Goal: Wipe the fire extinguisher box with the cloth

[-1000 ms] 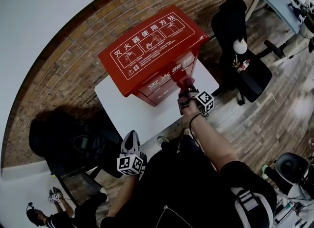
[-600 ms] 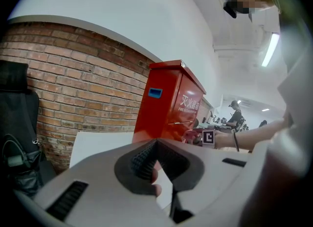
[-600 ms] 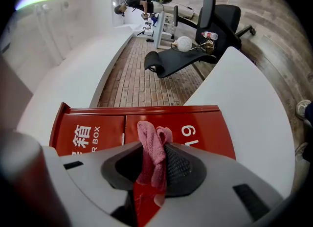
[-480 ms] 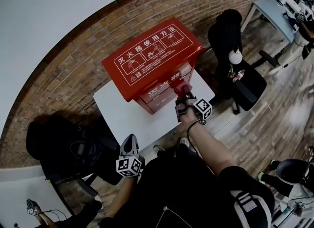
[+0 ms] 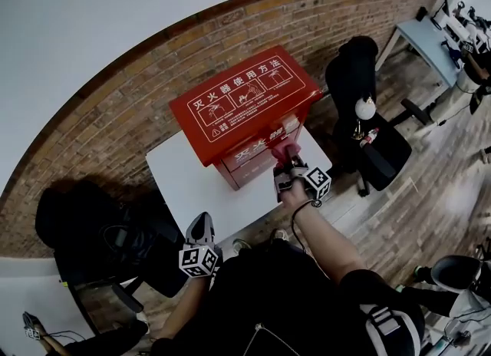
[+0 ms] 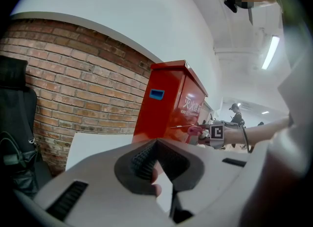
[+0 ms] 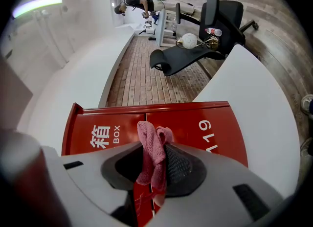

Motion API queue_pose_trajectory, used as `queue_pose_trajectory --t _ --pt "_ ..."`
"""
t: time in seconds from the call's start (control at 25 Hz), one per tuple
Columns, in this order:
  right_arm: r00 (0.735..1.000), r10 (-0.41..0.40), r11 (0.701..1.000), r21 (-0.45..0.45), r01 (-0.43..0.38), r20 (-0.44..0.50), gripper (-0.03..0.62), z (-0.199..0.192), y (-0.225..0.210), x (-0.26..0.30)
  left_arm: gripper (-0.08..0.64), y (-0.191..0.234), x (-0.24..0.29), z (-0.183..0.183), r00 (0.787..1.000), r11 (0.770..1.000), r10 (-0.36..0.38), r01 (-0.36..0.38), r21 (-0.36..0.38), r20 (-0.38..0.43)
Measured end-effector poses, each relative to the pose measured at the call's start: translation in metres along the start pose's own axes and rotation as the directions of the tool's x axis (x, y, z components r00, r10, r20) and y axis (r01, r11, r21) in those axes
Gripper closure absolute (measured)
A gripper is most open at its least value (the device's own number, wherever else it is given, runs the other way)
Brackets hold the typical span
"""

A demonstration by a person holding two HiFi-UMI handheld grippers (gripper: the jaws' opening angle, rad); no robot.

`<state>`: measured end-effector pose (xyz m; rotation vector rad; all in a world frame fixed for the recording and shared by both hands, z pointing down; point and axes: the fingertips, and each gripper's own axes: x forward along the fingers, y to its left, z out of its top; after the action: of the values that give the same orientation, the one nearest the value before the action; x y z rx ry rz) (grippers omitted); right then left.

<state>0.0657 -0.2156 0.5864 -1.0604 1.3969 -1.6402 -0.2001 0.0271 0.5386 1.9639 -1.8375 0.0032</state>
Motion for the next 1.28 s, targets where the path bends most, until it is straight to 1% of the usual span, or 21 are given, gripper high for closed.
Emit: queue_pose_trajectory --t 0.68,1.08,1.28 --pt "1.0 0.021 0.999 -0.026 -0.021 -0.017 0.477 -0.008 0.033 -0.005 0.538 0.0 0.03 0.021 0.998 0.999 -0.046 0.047 -0.014 0.04" --pt "0.997 0.069 0.998 -0.011 -0.069 -0.018 0.477 -0.013 0.054 -0.008 0.538 0.005 0.034 0.022 0.997 0.998 -0.057 0.059 -0.028 0.041" --pt "0.994 0.106 0.994 0.001 -0.106 -0.019 0.477 -0.017 0.075 -0.013 0.538 0.005 0.032 0.021 0.997 0.997 -0.064 0.065 -0.03 0.038"
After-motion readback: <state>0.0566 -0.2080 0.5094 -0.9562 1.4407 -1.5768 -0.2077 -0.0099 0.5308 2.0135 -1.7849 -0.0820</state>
